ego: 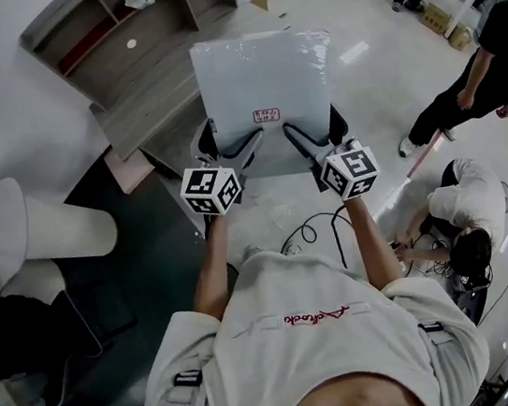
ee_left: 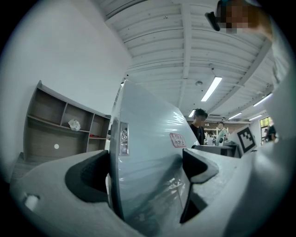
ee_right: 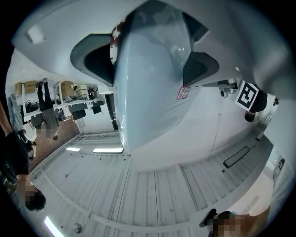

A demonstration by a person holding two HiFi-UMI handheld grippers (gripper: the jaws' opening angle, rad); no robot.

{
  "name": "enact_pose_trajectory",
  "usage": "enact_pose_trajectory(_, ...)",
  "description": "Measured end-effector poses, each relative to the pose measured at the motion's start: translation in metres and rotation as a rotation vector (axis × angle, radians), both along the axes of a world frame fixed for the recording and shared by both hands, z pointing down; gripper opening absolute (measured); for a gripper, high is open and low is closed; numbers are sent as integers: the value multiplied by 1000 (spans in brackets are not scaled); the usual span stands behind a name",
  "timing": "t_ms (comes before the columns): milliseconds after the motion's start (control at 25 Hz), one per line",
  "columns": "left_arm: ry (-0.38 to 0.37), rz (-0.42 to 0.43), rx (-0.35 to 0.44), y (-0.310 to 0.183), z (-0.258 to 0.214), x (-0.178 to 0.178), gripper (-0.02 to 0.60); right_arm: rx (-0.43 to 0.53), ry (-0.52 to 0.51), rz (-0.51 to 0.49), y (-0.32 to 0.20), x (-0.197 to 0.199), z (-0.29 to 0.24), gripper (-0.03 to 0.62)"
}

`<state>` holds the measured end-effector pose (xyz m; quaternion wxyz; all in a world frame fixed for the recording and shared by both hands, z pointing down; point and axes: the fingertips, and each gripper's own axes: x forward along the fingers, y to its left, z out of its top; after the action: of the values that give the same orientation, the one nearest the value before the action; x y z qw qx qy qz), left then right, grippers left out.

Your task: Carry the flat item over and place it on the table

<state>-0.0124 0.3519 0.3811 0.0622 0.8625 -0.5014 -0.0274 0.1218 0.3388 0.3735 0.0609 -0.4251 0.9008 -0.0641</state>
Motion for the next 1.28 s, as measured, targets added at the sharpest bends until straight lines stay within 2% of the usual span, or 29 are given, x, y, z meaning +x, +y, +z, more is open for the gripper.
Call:
enact_pose_trajectory(360,-7,-3,-4,-15,6,14,503,-10,-4,-4,-15,14,7,471)
enact_pose_trajectory(840,12,10,11,-62,11,15,503,5,11,9,-61,15,10,471)
enact_pose_trajectory(1280,38,22,3,-151,18,2,503,3,33,22,-148,2,13,471)
